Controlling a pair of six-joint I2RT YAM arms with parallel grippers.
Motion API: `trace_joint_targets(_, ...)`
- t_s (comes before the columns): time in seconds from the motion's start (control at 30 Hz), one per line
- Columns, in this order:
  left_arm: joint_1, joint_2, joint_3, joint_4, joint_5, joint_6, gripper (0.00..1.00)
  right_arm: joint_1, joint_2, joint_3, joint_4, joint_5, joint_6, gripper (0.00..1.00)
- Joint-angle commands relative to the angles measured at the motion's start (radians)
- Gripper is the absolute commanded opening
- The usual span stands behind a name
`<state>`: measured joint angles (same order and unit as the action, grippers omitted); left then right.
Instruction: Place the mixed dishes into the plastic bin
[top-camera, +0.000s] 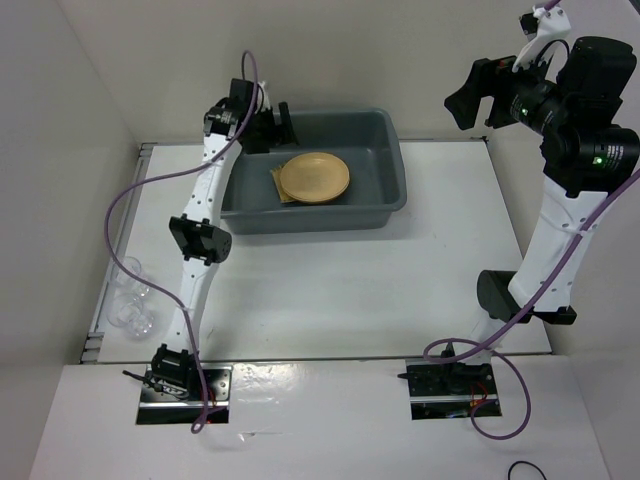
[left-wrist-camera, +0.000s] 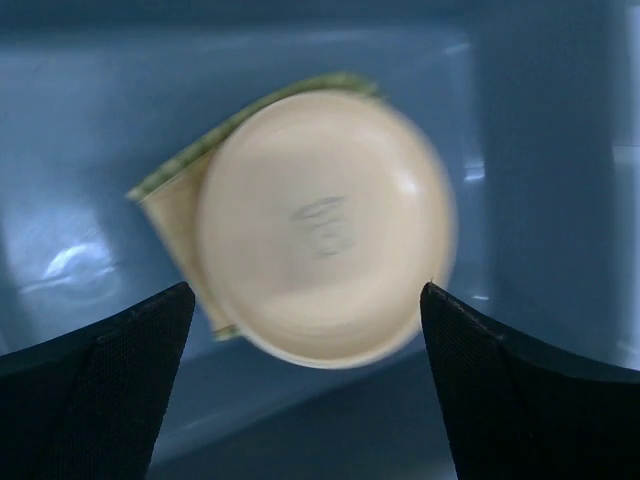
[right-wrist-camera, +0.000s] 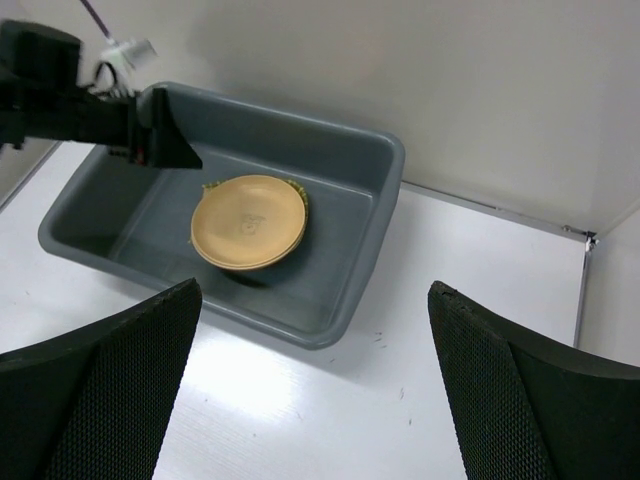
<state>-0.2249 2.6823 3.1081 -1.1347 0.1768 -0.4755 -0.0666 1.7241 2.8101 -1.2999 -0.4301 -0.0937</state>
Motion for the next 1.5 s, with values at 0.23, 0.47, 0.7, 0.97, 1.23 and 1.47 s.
trace_joint_targets(0.23, -0.048, -0.214, -0.038, -0.165, -0.475, -0.111, 1.0, -0.007, 0.009, 0.045, 0.004, -0.019, 0.008, 0.98)
trace_joint_targets(0.47, -0.039, -0.682, -0.695, -0.165, -1.023, -0.406, 1.0, -0.007, 0.018, 0.054, 0.004, -0.05, 0.008, 0.98)
trace_joint_targets(0.7, 0.203, -1.166, -1.53, 0.137, -0.884, -0.505, 1.0, -0.007, 0.051, 0.075, 0.004, -0.084, 0.017, 0.98)
trace_joint_targets(0.97, 0.478, -1.287, -1.809, 0.286, -0.594, -0.393, 1.0, -0.007, 0.084, 0.117, 0.004, -0.118, 0.028, 0.98)
trace_joint_targets(1.23, 0.547, -1.153, -1.852, 0.221, -0.585, -0.416, 1.0, -0.007, 0.072, 0.082, 0.004, -0.139, 0.028, 0.98)
trace_joint_targets(1.47, 0.547, -1.162, -1.893, 0.26, -0.642, -0.391, 1.0, -0.007, 0.083, 0.058, 0.004, -0.151, 0.037, 0.98)
